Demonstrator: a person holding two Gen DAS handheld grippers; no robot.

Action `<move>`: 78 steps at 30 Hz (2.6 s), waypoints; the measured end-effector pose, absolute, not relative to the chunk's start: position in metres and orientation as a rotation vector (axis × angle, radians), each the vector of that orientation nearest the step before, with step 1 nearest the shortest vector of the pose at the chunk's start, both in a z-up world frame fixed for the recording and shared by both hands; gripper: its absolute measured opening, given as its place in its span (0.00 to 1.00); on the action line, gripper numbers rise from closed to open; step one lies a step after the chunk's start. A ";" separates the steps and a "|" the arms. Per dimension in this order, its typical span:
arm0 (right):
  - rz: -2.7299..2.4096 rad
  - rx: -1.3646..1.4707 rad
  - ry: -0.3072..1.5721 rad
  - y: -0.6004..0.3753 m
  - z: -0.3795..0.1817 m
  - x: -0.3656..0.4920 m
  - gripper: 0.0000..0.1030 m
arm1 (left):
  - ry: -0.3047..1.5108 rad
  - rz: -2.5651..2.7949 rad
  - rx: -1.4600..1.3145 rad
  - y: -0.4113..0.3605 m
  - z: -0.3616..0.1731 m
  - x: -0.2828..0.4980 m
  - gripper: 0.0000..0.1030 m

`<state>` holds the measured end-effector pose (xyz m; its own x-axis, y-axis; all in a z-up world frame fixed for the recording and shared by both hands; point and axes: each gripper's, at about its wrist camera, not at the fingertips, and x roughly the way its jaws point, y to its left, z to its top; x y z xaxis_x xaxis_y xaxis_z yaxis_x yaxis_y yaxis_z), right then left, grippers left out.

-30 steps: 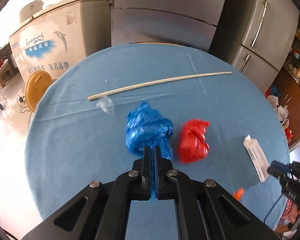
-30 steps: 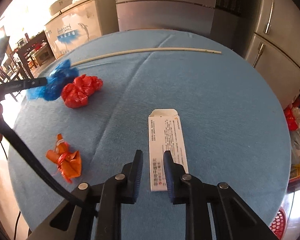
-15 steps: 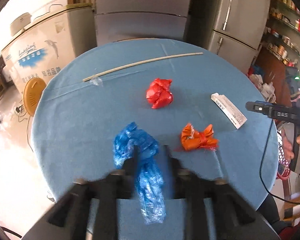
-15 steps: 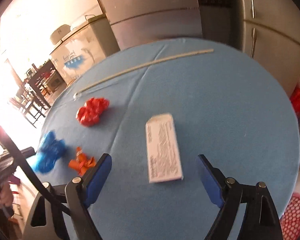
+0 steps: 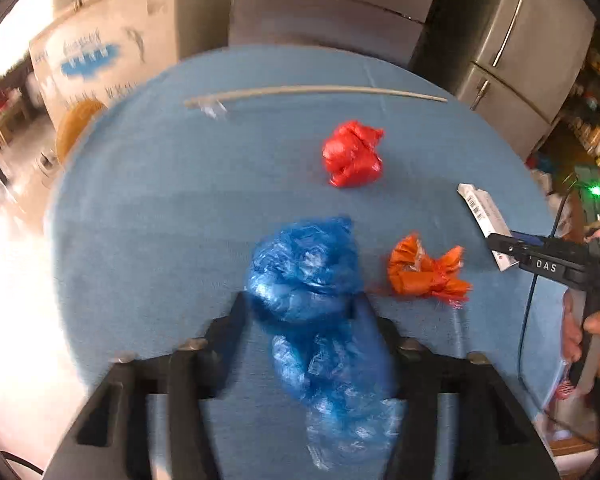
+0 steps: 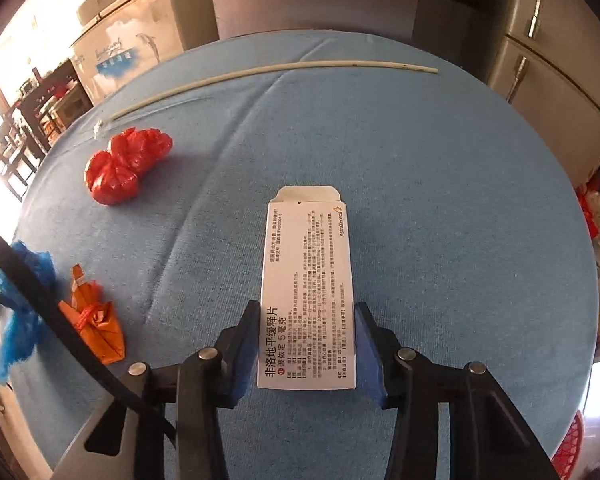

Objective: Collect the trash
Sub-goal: 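Grasp the blue plastic bag with the left tool while the right tool grasps the white medicine box, then carry the blue bag and white box over the red basket with both tools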

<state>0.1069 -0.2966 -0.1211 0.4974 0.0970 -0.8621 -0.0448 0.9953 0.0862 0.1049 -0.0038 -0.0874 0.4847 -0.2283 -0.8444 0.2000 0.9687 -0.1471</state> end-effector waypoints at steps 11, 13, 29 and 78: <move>0.139 0.180 0.916 -0.325 -0.073 0.046 0.47 | 0.872 -0.243 0.013 -0.038 -0.037 0.066 0.44; 0.146 0.198 0.886 -0.330 -0.065 0.031 0.47 | 0.840 -0.263 0.016 -0.048 -0.023 0.057 0.44; 0.083 0.298 0.688 -0.405 -0.005 -0.093 0.47 | 0.668 -0.387 0.215 -0.177 0.034 -0.005 0.44; -0.085 0.365 0.574 -0.469 0.023 -0.193 0.47 | 0.554 -0.416 0.405 -0.269 0.056 -0.045 0.44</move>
